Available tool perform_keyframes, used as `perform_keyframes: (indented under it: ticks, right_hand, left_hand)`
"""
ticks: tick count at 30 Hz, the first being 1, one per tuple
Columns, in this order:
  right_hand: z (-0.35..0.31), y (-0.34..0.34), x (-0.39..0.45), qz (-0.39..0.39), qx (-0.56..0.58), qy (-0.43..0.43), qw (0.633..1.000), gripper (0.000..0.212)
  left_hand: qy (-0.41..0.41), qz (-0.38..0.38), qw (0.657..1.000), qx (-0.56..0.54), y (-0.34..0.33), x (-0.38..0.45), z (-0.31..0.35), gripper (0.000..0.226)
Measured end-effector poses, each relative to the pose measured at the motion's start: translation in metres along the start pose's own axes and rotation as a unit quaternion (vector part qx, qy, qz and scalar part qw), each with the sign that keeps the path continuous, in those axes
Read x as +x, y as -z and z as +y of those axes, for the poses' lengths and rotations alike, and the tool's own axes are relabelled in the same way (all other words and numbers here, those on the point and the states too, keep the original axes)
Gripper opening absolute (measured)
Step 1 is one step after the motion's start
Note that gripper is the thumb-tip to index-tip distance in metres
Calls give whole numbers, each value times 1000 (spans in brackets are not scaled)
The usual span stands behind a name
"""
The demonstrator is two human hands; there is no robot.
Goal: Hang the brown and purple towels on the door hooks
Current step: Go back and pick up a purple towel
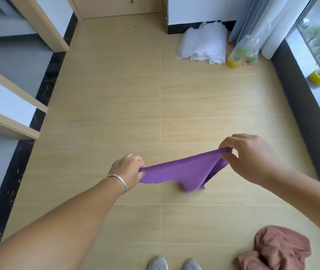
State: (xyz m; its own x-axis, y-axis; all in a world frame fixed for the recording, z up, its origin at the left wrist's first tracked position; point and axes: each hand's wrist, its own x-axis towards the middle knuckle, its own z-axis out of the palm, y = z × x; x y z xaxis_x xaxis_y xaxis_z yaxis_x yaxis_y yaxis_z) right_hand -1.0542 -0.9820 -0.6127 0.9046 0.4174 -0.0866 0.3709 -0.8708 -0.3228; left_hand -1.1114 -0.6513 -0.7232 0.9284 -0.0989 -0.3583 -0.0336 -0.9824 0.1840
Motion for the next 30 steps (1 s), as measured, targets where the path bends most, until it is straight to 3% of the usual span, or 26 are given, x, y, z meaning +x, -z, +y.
perform_keyframes:
  ticks: [6, 10, 21, 30]
  right_hand:
    - [16, -42, 22, -31, -63, -33, 997, 6]
    - [21, -56, 48, -46, -100, -64, 992, 12]
    - [-10, -7, 155, 75, -70, -78, 992, 11]
    - [-40, 34, 159, 111, -45, -49, 992, 11]
  left_hand:
    - [82, 11, 995, 63, 14, 18, -32, 16]
    - [94, 40, 991, 84, 39, 39, -58, 15]
    - [120, 190, 973, 43, 153, 87, -96, 7]
    - [106, 241, 964, 21, 211, 56, -111, 11]
